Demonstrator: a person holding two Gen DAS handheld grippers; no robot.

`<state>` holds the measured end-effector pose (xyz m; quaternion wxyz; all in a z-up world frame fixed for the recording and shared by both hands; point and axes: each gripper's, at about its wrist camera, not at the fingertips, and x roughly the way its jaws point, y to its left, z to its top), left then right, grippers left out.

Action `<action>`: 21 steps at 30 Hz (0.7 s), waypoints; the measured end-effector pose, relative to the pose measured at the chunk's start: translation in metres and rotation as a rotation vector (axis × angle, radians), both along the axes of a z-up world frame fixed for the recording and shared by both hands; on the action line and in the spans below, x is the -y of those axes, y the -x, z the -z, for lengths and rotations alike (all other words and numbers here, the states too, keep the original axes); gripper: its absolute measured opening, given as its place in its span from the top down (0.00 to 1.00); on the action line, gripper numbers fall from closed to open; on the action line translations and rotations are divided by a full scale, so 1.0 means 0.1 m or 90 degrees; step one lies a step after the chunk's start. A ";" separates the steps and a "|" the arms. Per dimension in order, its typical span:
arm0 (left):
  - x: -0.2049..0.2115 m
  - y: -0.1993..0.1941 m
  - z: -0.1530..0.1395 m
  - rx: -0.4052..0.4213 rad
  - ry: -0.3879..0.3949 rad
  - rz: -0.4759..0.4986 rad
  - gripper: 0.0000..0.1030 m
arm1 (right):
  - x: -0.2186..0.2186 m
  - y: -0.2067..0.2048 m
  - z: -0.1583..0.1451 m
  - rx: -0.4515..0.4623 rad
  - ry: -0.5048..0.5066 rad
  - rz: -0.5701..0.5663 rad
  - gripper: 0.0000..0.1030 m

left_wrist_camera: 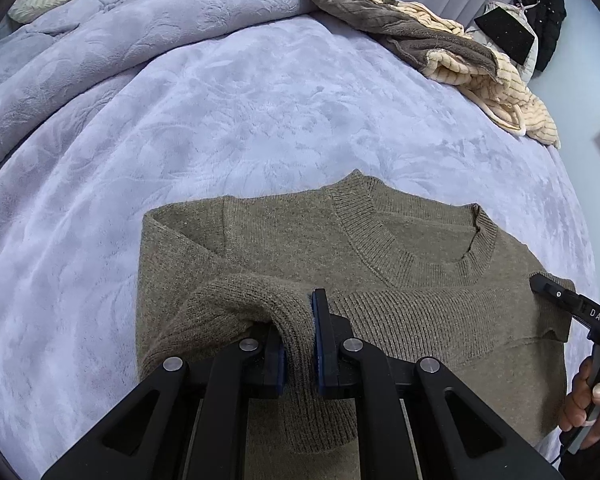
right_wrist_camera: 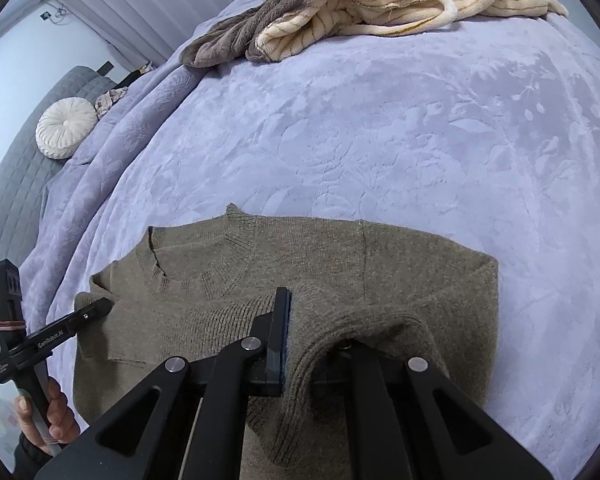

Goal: Fold small clothes
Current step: 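Lower the hem beside the collar and open both grippers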

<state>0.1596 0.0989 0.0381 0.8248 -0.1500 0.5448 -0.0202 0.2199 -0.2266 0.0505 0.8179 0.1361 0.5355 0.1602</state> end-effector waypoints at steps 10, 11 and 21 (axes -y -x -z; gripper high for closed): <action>-0.05 -0.05 0.11 -0.012 0.035 0.002 0.76 | 0.04 -0.06 0.12 -0.032 -0.021 0.012 0.93; -0.08 -0.05 0.11 -0.013 0.068 0.006 0.67 | 0.06 -0.07 0.13 -0.037 -0.034 0.016 0.92; -0.21 0.35 -0.28 0.052 0.132 0.013 0.24 | 0.36 0.23 -0.23 0.011 -0.106 0.060 0.32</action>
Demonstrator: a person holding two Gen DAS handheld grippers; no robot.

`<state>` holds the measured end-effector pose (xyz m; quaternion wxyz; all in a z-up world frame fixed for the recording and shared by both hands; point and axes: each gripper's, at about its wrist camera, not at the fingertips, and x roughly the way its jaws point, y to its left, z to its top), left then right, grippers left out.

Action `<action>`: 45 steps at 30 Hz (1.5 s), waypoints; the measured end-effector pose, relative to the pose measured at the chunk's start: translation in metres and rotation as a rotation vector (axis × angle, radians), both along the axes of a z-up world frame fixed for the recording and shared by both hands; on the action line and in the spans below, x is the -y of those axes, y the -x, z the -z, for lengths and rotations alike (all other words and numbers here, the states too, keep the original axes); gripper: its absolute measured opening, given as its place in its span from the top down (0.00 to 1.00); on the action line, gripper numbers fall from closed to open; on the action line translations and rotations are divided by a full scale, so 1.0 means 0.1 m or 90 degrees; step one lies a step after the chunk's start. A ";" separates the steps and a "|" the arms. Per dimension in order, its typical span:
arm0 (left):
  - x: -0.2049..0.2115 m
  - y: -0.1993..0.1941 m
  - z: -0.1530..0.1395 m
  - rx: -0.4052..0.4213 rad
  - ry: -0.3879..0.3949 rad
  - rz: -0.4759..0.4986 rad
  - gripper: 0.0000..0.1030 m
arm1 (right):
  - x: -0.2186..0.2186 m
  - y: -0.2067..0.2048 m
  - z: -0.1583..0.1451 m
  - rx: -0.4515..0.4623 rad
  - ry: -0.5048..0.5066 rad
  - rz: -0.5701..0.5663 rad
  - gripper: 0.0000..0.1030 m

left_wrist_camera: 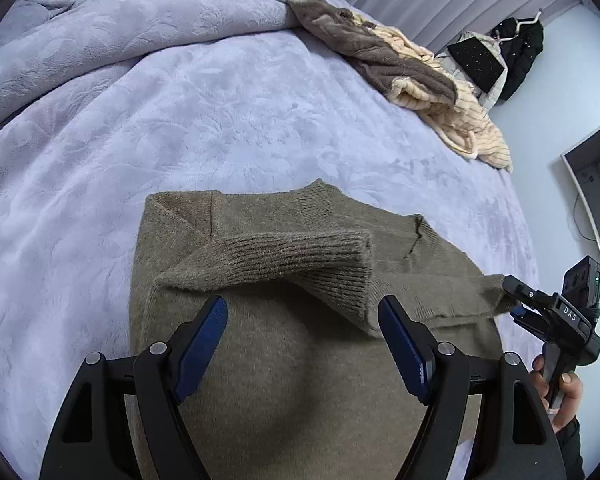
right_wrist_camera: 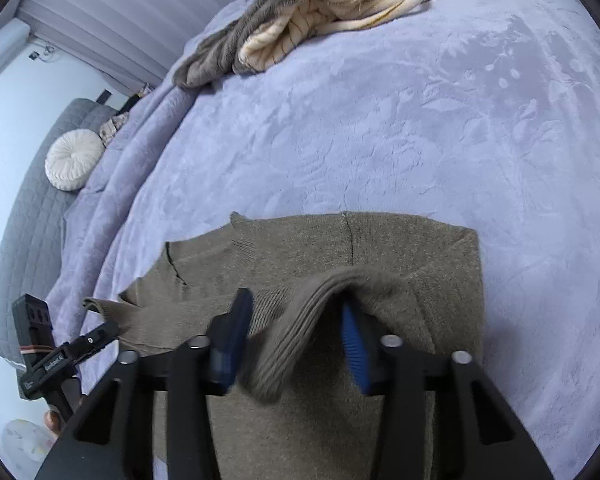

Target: Fold small clothes

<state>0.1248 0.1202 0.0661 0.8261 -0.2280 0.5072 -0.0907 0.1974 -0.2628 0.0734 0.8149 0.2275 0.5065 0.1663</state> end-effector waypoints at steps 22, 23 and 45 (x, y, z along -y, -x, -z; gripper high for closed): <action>0.40 -0.42 0.23 -0.004 -0.105 0.081 0.23 | -0.84 0.09 0.02 0.142 0.298 -0.282 0.32; 0.33 -0.46 0.23 -0.008 -0.091 0.063 0.23 | -0.80 0.00 0.01 0.141 0.281 -0.260 0.32; 0.50 -0.75 0.31 -0.027 -0.224 0.036 0.23 | -0.80 -0.38 0.18 0.081 0.308 -0.120 0.32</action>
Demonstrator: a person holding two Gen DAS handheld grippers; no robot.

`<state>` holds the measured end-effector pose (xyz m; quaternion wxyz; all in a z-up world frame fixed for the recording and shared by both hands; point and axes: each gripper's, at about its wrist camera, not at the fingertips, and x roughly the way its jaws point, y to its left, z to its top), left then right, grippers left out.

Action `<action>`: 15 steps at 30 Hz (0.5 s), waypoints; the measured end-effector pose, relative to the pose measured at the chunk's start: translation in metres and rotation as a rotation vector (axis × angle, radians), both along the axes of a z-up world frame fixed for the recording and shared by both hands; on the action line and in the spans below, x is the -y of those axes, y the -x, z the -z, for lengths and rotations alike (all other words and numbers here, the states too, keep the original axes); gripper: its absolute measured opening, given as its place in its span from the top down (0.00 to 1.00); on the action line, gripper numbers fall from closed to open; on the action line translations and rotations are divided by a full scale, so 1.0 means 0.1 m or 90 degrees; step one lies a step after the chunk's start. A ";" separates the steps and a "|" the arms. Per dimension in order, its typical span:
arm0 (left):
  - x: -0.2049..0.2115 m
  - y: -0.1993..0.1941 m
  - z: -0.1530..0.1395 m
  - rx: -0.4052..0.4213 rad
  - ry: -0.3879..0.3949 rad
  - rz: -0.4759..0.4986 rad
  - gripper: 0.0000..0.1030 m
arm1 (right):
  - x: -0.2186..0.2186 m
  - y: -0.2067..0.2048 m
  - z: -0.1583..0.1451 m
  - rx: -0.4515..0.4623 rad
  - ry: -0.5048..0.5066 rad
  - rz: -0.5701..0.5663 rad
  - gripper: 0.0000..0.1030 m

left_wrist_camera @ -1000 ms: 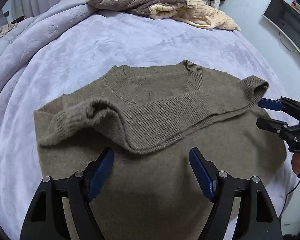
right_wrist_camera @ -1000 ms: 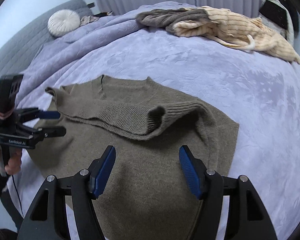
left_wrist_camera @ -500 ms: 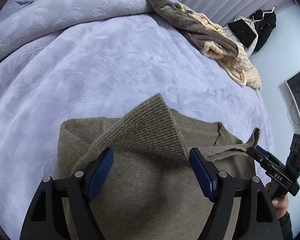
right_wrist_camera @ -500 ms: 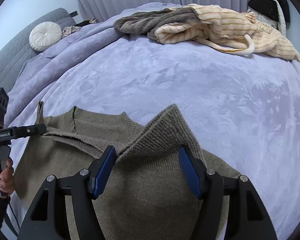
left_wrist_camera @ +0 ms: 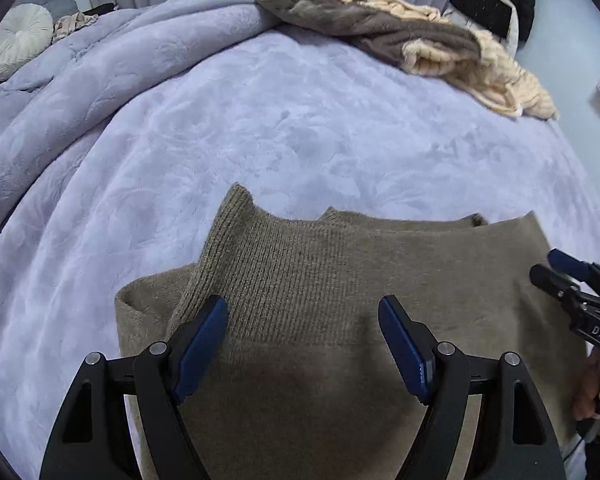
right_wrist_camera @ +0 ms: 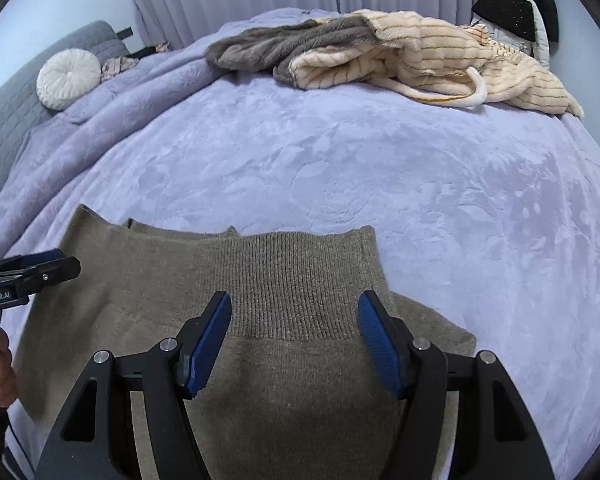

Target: Fold small clothes

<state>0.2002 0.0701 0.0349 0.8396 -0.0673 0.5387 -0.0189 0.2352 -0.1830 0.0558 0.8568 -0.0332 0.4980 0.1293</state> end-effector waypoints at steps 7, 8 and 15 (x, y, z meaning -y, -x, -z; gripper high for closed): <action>-0.15 -0.01 0.06 -0.010 0.026 -0.019 0.23 | 0.36 -0.09 0.13 -0.048 0.021 0.093 0.29; -0.15 0.06 -0.02 0.002 0.028 -0.019 0.23 | 0.39 -0.03 0.06 -0.036 0.020 0.096 0.29; 0.28 0.63 -0.20 0.036 -0.014 0.010 0.23 | 0.01 0.59 -0.17 -0.001 -0.005 0.007 0.28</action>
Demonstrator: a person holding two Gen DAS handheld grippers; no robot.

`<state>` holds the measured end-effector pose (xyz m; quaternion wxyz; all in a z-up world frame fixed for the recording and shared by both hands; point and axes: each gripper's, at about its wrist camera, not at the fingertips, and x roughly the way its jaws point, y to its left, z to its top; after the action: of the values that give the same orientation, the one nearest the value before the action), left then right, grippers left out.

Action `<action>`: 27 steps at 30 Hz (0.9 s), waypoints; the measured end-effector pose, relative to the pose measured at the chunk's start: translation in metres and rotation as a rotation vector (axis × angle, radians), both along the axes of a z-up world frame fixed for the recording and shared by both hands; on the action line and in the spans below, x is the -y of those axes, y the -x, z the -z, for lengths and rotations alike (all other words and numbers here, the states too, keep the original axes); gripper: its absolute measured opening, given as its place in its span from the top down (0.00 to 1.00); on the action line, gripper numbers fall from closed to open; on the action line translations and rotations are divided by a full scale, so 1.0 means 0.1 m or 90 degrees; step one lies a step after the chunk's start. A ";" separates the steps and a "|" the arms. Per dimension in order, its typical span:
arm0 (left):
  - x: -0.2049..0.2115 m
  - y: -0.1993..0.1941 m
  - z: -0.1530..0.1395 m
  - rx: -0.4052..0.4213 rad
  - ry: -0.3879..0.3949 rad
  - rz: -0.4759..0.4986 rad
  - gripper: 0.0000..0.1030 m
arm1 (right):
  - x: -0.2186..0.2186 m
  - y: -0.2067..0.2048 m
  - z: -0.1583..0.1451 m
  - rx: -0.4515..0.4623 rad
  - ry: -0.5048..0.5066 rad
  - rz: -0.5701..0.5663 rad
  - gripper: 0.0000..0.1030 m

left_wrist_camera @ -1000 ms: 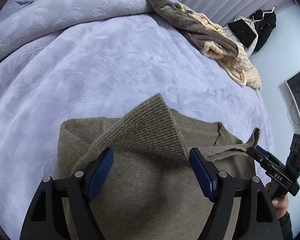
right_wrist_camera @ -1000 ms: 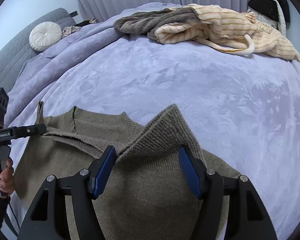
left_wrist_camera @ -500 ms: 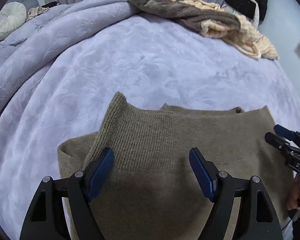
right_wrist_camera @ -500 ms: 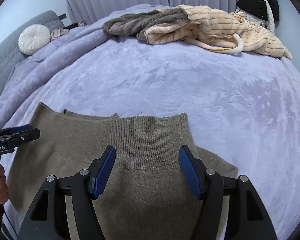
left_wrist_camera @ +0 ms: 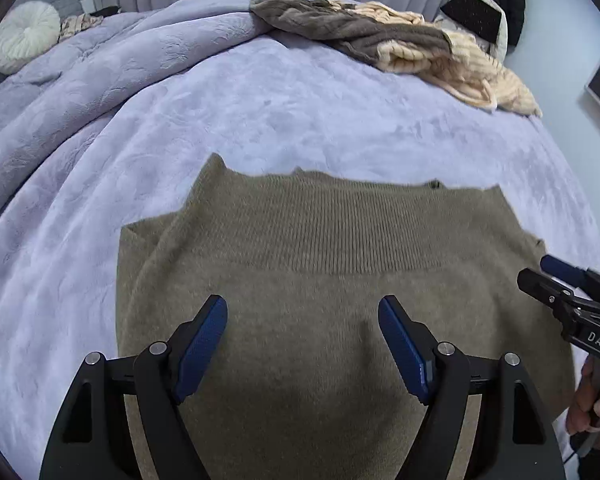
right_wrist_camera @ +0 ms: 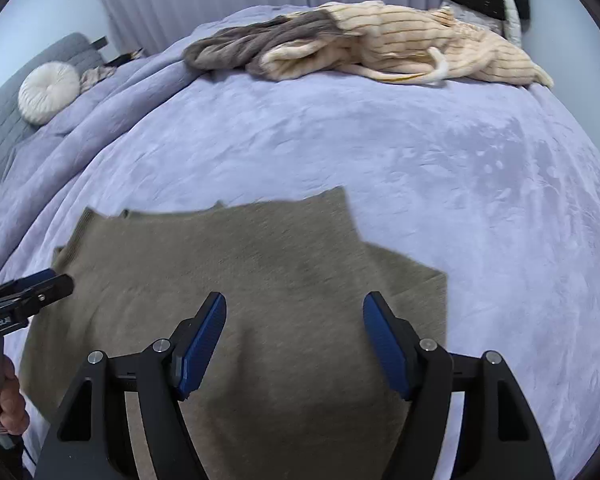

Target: Fold small clothes

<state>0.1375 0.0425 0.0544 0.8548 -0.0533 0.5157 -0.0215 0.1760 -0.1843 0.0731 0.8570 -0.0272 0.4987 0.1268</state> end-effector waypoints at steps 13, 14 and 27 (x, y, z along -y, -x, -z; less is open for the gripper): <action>-0.56 0.58 0.03 -0.019 0.038 -0.105 0.10 | 0.42 0.49 -0.05 -0.007 0.027 0.059 0.27; -0.50 0.66 -0.01 -0.013 0.049 -0.099 0.10 | 0.36 0.59 -0.11 0.004 0.022 0.050 0.26; -0.37 1.44 0.31 -0.023 0.030 -0.088 0.10 | 0.49 1.41 0.31 -0.017 0.014 0.019 0.27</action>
<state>-0.0062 0.0795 0.0231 0.8433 -0.1096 0.5255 0.0265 0.0345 -0.2336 0.0419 0.8519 -0.0277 0.5115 0.1091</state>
